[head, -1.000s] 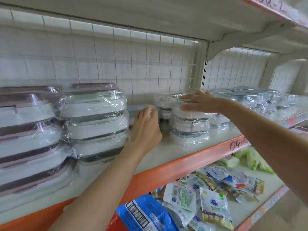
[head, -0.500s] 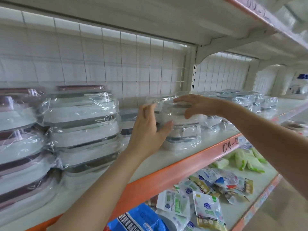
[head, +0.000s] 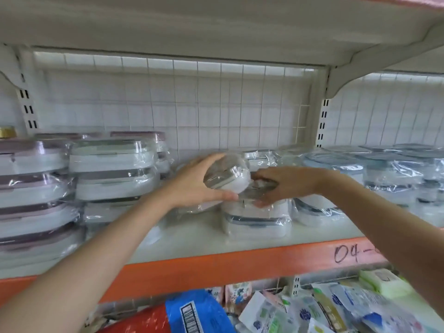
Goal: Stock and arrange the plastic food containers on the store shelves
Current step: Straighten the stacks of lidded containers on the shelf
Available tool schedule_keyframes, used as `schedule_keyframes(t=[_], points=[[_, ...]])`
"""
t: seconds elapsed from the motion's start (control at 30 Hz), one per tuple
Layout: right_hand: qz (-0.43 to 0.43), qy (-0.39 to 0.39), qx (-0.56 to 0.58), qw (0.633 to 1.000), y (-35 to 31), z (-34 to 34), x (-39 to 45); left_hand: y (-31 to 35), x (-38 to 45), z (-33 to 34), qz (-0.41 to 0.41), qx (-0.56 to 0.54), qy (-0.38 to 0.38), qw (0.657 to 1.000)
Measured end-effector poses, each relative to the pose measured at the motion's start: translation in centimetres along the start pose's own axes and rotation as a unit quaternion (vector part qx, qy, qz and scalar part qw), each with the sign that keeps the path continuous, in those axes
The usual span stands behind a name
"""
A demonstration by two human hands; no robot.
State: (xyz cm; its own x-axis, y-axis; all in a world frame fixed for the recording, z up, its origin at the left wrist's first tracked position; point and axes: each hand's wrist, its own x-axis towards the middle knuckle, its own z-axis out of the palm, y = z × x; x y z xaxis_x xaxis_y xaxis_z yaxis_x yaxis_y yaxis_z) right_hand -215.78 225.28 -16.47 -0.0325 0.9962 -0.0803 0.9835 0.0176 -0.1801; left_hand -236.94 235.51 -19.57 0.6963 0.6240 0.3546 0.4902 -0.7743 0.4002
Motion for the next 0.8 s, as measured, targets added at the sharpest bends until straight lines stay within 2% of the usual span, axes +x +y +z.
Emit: schedule_keyframes(t=[0.17,0.33,0.5,0.67,0.8], points=[[0.007,-0.051,-0.141,0.989,1.8,-2.5,0.3,0.6,-2.2,-0.4,-0.061,0.071,-0.006,0.996],[-0.044,-0.057,-0.148,0.986,2.3,-3.0,0.5,1.4,-3.4,1.3,-0.127,0.207,-0.108,0.964],[-0.071,-0.049,-0.188,0.978,2.8,-2.1,0.3,2.9,-3.1,2.9,-0.201,0.131,-0.12,0.963],[-0.101,-0.048,-0.251,0.962,2.7,-1.6,0.5,3.3,-2.7,3.2,-0.246,0.167,-0.128,0.946],[-0.111,-0.026,-0.257,0.96,2.4,-1.8,0.4,3.2,-2.8,2.7,-0.301,0.1,-0.129,0.939]])
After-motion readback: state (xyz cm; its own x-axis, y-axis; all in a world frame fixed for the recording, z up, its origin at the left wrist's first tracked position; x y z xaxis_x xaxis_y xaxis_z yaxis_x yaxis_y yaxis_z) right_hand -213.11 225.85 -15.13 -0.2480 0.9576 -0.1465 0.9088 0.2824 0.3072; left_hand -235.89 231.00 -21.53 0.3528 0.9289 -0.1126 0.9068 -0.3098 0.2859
